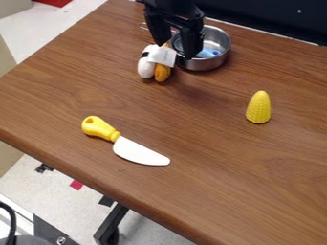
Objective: Move the silver pot from the top of the table to the center of the table
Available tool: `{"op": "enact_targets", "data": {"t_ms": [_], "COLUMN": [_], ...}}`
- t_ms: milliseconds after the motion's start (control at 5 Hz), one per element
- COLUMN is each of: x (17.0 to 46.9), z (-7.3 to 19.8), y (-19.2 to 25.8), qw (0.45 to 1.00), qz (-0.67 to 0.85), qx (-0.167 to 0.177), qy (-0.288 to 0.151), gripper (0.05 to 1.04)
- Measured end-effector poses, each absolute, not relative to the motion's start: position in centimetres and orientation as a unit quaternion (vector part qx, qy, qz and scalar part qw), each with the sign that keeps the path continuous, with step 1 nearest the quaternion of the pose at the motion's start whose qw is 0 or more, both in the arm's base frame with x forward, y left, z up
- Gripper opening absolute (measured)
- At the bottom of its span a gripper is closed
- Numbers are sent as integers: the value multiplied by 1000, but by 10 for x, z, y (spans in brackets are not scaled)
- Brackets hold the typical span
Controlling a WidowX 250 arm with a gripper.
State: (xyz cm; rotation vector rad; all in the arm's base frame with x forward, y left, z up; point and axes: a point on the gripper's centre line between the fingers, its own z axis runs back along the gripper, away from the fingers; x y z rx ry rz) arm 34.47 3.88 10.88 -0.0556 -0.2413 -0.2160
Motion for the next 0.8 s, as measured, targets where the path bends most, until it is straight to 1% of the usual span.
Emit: {"op": "enact_targets", "data": {"t_ms": [200,400,600,800], "x": [343,348,361,370], "z": [98,105,108,110], "y": [38,39,40,41], "qw": [988,992,995,983], "qz": [-105,-52,11,138], "qx": [-33,-48,-63,-60], "qy": [-105,-106,-82,-102], "gripper": [1001,1001,1001,1001]}}
